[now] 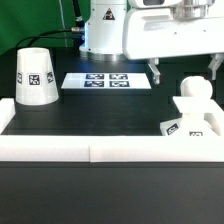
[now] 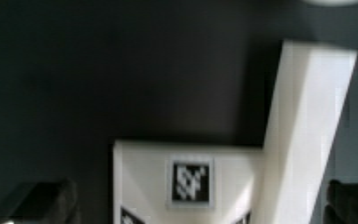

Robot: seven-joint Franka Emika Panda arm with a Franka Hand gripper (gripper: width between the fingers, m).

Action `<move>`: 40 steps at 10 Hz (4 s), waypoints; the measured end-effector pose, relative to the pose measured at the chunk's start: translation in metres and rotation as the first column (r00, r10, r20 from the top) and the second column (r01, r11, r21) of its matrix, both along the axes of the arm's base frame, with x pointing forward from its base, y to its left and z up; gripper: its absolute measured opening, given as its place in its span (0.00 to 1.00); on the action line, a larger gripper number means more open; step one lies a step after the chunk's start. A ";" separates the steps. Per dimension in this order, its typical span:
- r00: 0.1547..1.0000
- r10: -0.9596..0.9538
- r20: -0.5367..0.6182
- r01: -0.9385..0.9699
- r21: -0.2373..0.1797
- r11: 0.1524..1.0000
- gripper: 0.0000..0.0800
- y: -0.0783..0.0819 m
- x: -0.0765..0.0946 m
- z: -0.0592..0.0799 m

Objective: Assemble lamp

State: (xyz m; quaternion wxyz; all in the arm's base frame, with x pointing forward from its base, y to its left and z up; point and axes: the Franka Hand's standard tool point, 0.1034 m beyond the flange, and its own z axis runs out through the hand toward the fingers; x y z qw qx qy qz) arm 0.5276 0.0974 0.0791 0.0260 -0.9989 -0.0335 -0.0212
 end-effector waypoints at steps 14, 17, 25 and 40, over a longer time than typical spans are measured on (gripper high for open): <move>1.000 -0.004 -0.009 0.004 0.008 1.000 0.87 0.058 -0.055 -0.006; 0.999 0.034 -0.028 -0.033 0.003 0.999 0.87 0.056 -0.056 -0.012; 0.875 0.048 -0.482 -0.086 -0.058 0.995 0.87 0.056 -0.059 -0.019; 0.664 0.022 -0.748 -0.124 -0.081 0.989 0.87 0.057 -0.074 -0.057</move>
Offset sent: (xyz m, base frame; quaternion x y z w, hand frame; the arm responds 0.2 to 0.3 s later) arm -0.0363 0.0230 0.0181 0.0106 0.0009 0.0542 0.9985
